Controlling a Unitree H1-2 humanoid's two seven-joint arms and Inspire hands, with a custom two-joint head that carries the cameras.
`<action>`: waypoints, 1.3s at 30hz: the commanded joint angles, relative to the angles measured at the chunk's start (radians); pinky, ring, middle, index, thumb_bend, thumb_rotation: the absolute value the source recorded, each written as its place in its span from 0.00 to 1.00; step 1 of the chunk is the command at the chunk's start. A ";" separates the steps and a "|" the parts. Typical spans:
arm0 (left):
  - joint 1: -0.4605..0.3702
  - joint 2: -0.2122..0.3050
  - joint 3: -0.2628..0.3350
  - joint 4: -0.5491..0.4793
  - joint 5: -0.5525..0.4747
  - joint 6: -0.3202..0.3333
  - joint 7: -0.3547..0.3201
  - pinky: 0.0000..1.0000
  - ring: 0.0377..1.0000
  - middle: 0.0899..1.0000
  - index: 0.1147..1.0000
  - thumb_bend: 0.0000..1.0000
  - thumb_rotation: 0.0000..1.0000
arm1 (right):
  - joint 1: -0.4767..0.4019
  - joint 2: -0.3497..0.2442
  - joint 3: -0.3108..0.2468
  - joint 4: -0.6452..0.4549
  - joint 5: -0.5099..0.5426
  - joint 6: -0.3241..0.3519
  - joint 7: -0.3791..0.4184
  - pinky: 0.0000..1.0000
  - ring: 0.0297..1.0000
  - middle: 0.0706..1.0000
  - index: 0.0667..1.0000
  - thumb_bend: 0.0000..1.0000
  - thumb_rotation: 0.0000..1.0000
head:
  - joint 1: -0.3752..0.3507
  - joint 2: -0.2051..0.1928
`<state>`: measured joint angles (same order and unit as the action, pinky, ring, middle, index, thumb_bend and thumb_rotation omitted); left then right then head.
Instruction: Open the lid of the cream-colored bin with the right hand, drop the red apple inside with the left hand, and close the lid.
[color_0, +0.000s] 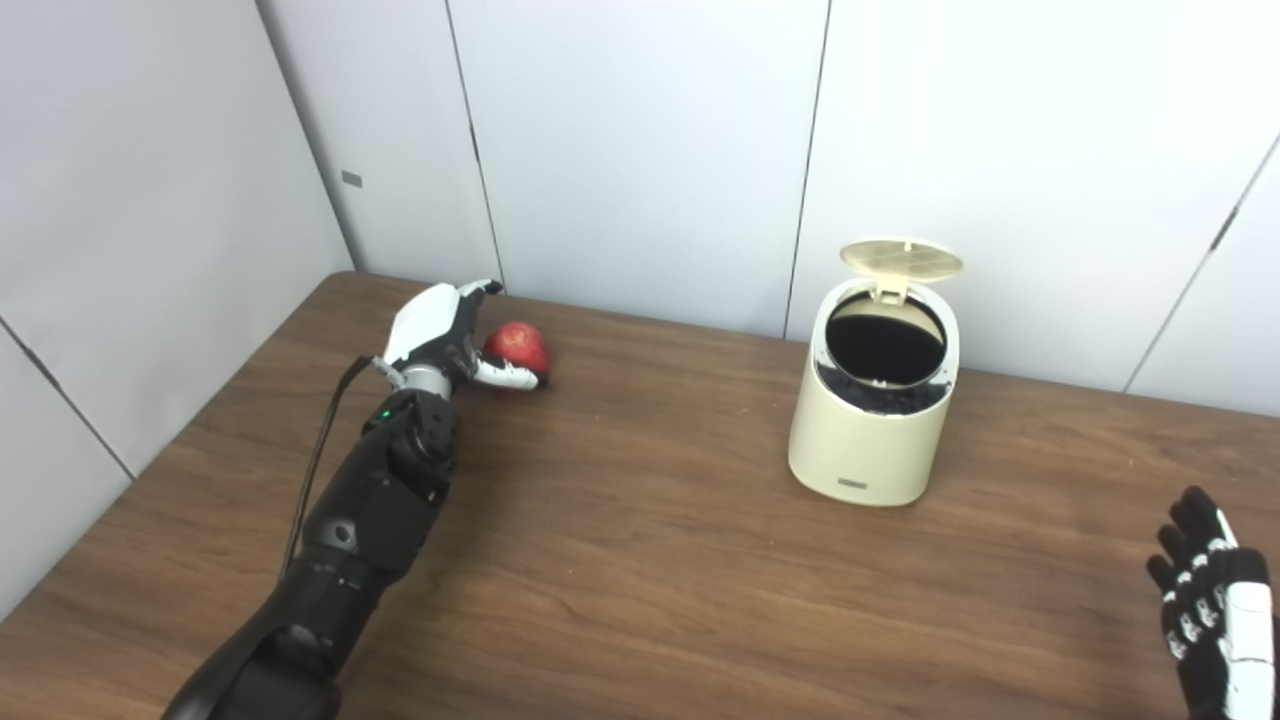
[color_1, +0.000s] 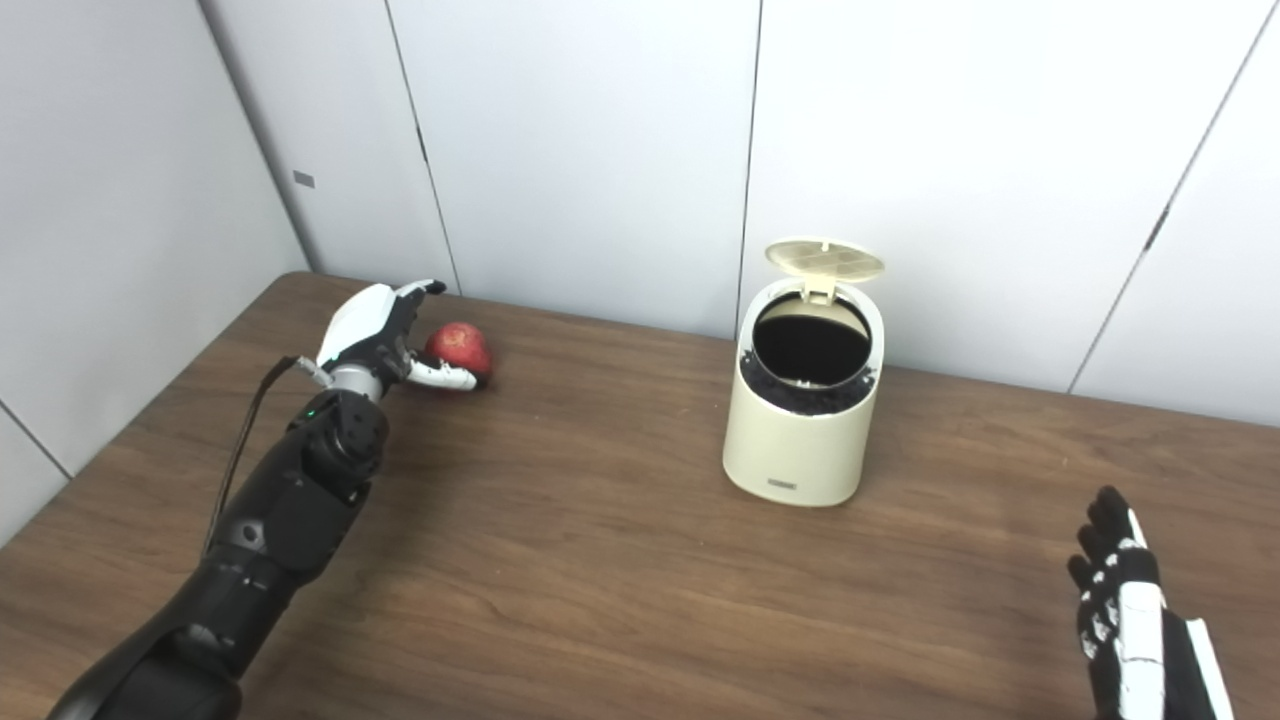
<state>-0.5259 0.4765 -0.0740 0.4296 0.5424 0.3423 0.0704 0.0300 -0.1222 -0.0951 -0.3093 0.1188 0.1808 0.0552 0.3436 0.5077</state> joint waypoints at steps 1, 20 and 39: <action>-0.063 0.044 -0.003 -0.006 0.015 0.002 -0.001 0.76 0.92 0.93 0.91 0.92 0.15 | -0.017 -0.005 -0.004 -0.033 -0.002 -0.019 -0.003 1.00 1.00 1.00 0.97 0.49 1.00 | -0.005 0.002; -0.071 0.070 -0.031 -0.052 -0.022 0.090 -0.181 0.60 0.68 0.73 0.69 0.82 0.00 | -0.011 -0.003 -0.009 -0.024 -0.008 -0.029 -0.003 0.96 0.99 0.99 0.94 0.46 1.00 | -0.019 0.014; -0.061 -0.032 0.084 -0.005 -0.119 -0.074 0.051 0.39 0.46 0.48 0.38 0.48 0.00 | -0.002 -0.011 0.000 0.035 -0.020 -0.093 0.019 0.97 0.98 0.96 0.90 0.42 1.00 | -0.039 0.016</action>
<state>-0.5498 0.4169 -0.0032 0.4505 0.4207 0.2963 0.0825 0.0424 -0.1227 -0.0951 -0.2623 0.0972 0.1393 0.0679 0.3038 0.5231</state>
